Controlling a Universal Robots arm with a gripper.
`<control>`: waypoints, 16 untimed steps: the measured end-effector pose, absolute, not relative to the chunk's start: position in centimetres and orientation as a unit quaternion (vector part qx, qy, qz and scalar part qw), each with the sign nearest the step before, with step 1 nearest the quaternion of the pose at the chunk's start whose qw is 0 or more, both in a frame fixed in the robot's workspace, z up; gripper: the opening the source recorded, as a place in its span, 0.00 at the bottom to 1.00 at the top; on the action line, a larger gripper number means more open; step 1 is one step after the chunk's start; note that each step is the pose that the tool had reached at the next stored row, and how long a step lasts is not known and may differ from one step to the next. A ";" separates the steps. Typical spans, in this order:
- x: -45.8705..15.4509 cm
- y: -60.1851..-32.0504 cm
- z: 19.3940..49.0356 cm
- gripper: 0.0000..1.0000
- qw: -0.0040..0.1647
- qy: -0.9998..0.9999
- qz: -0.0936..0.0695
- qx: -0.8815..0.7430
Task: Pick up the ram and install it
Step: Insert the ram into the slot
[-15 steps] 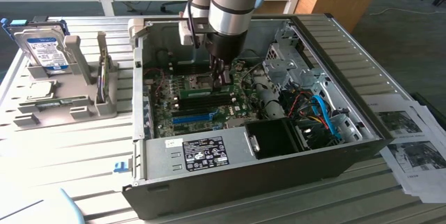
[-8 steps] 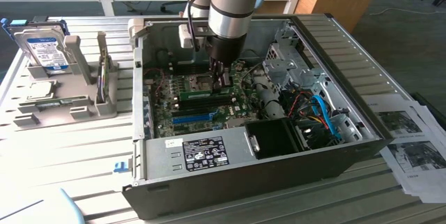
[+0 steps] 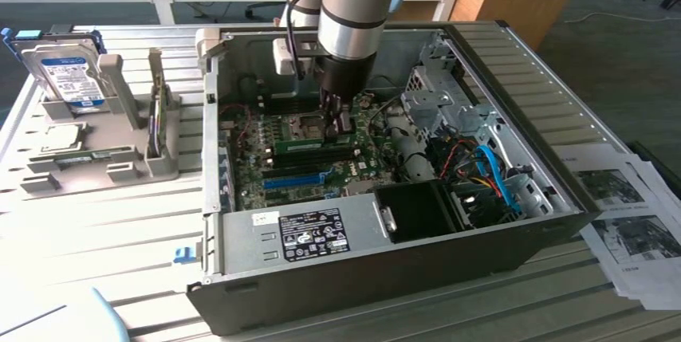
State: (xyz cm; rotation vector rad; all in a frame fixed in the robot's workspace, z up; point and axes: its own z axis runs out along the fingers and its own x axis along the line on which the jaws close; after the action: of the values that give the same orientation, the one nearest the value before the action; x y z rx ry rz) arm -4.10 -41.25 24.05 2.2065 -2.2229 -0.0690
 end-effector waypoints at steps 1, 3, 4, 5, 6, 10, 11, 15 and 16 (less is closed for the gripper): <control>-4.1 -41.3 24.0 0.11 0.004 -0.710 -0.022 0.704; -4.1 -41.3 23.9 0.11 0.004 -0.710 -0.022 0.704; -4.1 -41.3 23.8 0.11 0.004 -0.709 -0.022 0.704; -4.1 -41.3 23.7 0.11 0.004 -0.710 -0.022 0.704; -4.1 -41.3 23.7 0.11 0.004 -0.710 -0.022 0.704; -4.1 -41.3 23.7 0.11 0.004 -0.710 -0.022 0.704; -4.1 -41.3 23.7 0.11 0.004 -0.709 -0.022 0.704; -4.1 -41.6 23.7 0.11 0.004 -0.709 -0.022 0.704; -4.1 -41.6 23.7 0.11 0.004 -0.710 -0.022 0.704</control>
State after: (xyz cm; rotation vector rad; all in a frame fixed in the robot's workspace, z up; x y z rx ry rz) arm -4.10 -41.64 23.66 2.2065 -2.2229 -0.0690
